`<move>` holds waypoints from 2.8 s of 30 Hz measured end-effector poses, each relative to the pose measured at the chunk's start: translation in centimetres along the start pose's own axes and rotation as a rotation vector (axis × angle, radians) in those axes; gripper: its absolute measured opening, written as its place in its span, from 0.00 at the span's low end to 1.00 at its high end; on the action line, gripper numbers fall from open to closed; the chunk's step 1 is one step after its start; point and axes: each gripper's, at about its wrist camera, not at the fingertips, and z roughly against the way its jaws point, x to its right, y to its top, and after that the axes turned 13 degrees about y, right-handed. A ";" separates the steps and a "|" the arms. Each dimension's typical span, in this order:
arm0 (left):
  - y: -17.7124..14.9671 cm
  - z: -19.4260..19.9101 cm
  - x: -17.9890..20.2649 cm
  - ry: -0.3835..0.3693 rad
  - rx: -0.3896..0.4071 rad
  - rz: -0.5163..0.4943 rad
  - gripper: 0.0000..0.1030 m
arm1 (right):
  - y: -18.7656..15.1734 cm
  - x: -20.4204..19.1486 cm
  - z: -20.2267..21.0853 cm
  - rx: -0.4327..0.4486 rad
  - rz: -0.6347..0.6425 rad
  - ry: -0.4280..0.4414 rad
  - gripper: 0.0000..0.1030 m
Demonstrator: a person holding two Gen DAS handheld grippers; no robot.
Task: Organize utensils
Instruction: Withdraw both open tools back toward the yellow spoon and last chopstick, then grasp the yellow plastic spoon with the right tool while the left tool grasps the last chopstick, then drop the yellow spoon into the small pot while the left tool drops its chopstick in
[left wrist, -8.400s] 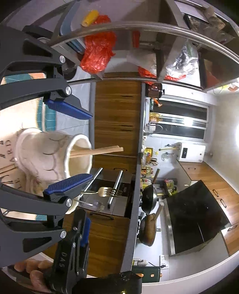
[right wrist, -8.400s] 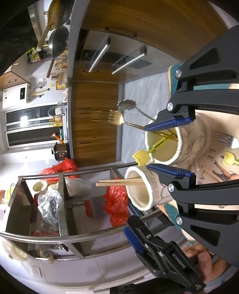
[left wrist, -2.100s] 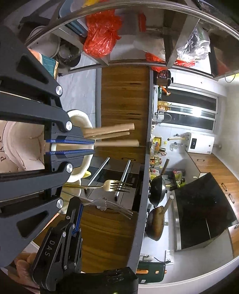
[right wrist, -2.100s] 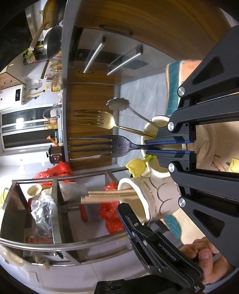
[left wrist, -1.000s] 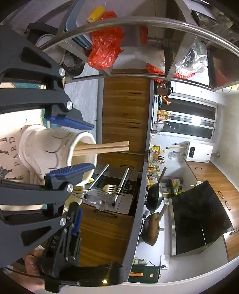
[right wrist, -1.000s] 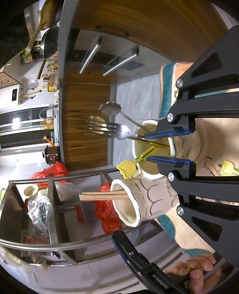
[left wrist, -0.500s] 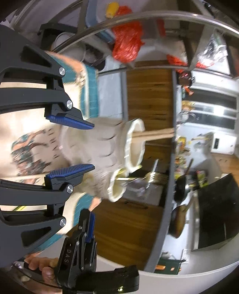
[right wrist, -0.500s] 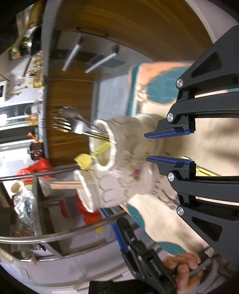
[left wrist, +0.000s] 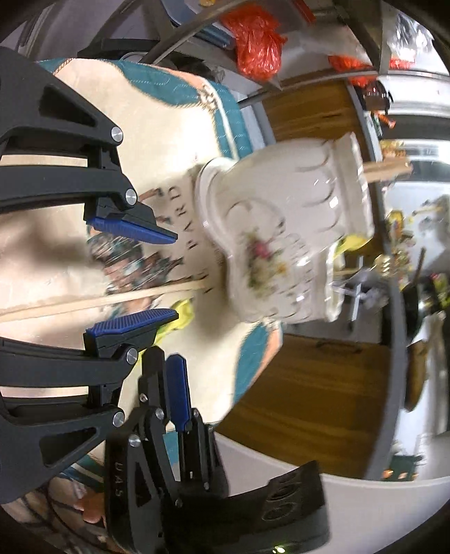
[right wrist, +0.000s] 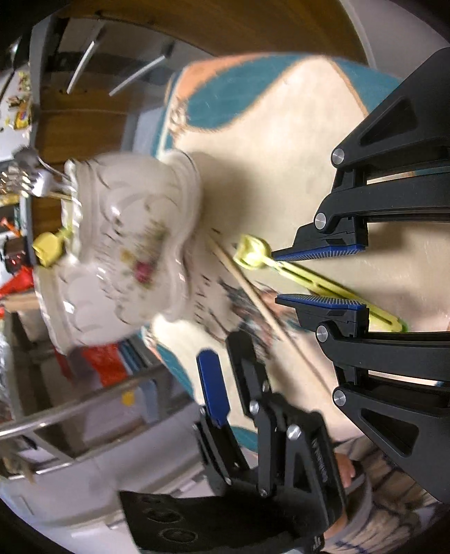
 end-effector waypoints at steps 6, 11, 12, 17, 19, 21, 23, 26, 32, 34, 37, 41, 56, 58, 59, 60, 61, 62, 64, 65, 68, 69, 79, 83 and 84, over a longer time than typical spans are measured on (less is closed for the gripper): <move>-0.8 -1.0 1.4 -0.003 -0.061 -0.064 0.38 | -0.5 -0.5 -1.5 -0.058 0.036 -0.030 0.21; -1.3 -1.8 1.9 0.014 -0.097 -0.099 0.38 | -0.7 -0.9 -1.0 -0.085 0.092 -0.130 0.20; -1.3 -2.0 1.9 0.015 -0.104 -0.104 0.38 | -0.7 -0.8 -0.8 -0.089 0.098 -0.148 0.20; -1.5 -2.1 1.8 0.018 -0.121 -0.122 0.35 | -0.9 0.0 0.2 -0.118 0.124 -0.215 0.20; -1.3 -2.2 1.6 0.020 -0.129 -0.137 0.31 | -1.0 0.2 0.5 -0.136 0.139 -0.250 0.20; -1.1 -2.2 1.7 0.029 -0.139 -0.164 0.25 | -1.0 0.3 0.8 -0.154 0.149 -0.258 0.20; -0.7 -2.5 1.9 0.033 -0.149 -0.197 0.25 | -0.6 0.4 0.5 -0.174 0.154 -0.254 0.20; 0.0 -2.8 2.0 0.023 -0.193 -0.224 0.25 | 0.3 0.5 -0.3 -0.218 0.144 -0.245 0.20; 1.8 -4.3 2.2 -0.013 -0.329 -0.267 0.25 | 2.4 0.5 -1.7 -0.378 0.158 -0.233 0.20; 2.5 -4.8 2.1 -0.029 -0.377 -0.274 0.25 | 2.9 0.9 -2.0 -0.409 0.136 -0.217 0.20; 2.9 -5.4 2.0 -0.044 -0.428 -0.276 0.25 | 3.4 1.4 -2.2 -0.439 0.096 -0.195 0.20; 3.6 -6.1 2.4 -0.040 -0.475 -0.294 0.24 | 3.6 2.0 -2.2 -0.452 0.054 -0.184 0.19; 3.3 -5.7 2.2 -0.032 -0.490 -0.261 0.05 | 2.6 2.5 -0.8 -0.440 -0.011 -0.161 0.10; 3.1 -5.3 2.0 -0.028 -0.460 -0.251 0.05 | 2.3 2.6 -0.4 -0.419 -0.010 -0.159 0.10; 2.5 -5.0 1.7 -0.026 -0.447 -0.246 0.05 | 2.2 2.7 -0.2 -0.408 -0.009 -0.161 0.10; 2.5 -4.7 1.6 -0.025 -0.429 -0.235 0.05 | 2.1 2.6 0.1 -0.389 -0.005 -0.160 0.10; 2.6 -4.2 1.3 -0.026 -0.403 -0.218 0.05 | 2.1 2.6 0.5 -0.372 -0.007 -0.155 0.10; 2.7 -3.5 0.9 -0.030 -0.372 -0.196 0.05 | 2.1 2.7 1.0 -0.343 -0.010 -0.150 0.10; 2.9 -2.2 0.2 -0.047 -0.315 -0.155 0.05 | 2.1 2.7 2.1 -0.282 -0.015 -0.138 0.10; 3.1 -1.5 -0.2 -0.051 -0.285 -0.136 0.05 | 2.2 2.8 2.8 -0.239 -0.022 -0.134 0.10; 4.1 0.6 -1.2 -0.060 -0.192 -0.080 0.05 | 2.2 3.0 4.7 -0.128 -0.032 -0.119 0.10; 4.3 1.4 -1.7 -0.069 -0.154 -0.050 0.05 | 2.2 3.2 5.3 -0.089 -0.037 -0.108 0.10; 5.5 3.8 -4.3 -0.149 0.051 0.126 0.05 | 4.1 2.0 9.0 0.217 -0.035 -0.003 0.10; 6.1 4.5 -4.6 -0.162 0.156 0.170 0.05 | 4.8 1.4 9.6 0.324 -0.018 0.034 0.10; 6.4 4.6 -4.8 -0.160 0.184 0.177 0.05 | 5.1 1.3 9.7 0.351 -0.014 0.039 0.10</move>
